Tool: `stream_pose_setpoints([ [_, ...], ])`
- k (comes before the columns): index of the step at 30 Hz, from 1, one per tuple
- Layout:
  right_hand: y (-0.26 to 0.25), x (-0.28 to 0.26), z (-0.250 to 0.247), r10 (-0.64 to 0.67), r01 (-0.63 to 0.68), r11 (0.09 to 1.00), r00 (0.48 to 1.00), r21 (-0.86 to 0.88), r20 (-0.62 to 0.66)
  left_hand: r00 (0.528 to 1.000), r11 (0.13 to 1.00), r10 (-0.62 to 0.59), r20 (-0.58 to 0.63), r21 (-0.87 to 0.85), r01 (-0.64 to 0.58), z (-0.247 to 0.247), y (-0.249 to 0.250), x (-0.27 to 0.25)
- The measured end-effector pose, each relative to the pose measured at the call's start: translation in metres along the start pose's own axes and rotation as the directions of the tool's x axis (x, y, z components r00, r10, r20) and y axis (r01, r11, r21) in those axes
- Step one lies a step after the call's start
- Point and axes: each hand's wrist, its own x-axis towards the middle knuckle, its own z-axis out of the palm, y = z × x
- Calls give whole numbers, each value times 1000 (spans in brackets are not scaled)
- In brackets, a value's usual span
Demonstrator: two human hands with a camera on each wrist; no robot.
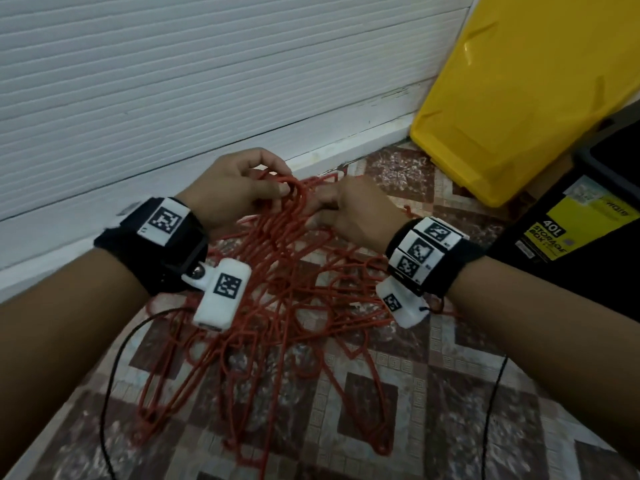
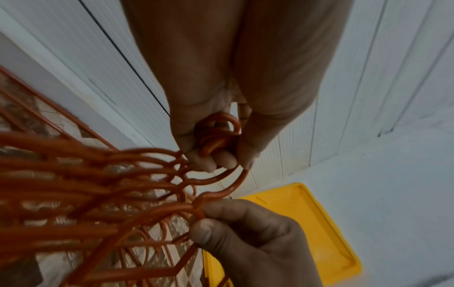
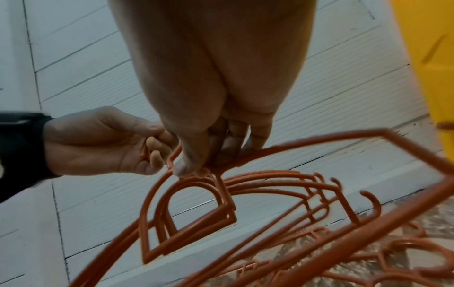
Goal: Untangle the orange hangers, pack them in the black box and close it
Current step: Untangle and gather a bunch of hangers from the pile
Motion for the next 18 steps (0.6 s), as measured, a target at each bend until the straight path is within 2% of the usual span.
stream_pose_setpoints([
  [3,-4,3,6,-5,7,1000,989,14,-145,996,1000,9,-85,-14,-11,-16,-3,-3],
  [6,3,-2,16,10,-5,1000,945,17,-327,959,999,10,-283,-43,-23,-49,-3,-9],
  [8,14,-10,31,44,-46,999,938,3,-343,933,997,4,-359,-68,-30,-72,-2,-15],
  [10,22,-16,53,69,-72,997,982,-15,-175,912,997,-1,-410,-76,-33,-93,-4,-26],
  [11,22,-19,68,63,-64,997,998,-41,-26,900,997,-4,-437,-73,-31,-101,-6,-33],
  [12,19,-22,80,50,-39,996,990,-83,131,889,997,-7,-458,-71,-28,-107,-8,-38],
  [14,11,-24,112,-14,82,984,922,-160,386,861,998,-21,-509,-68,-16,-119,-15,-52],
  [18,-9,-30,169,-84,343,896,755,-282,651,811,997,-43,-584,-79,-4,-139,-30,-82],
])
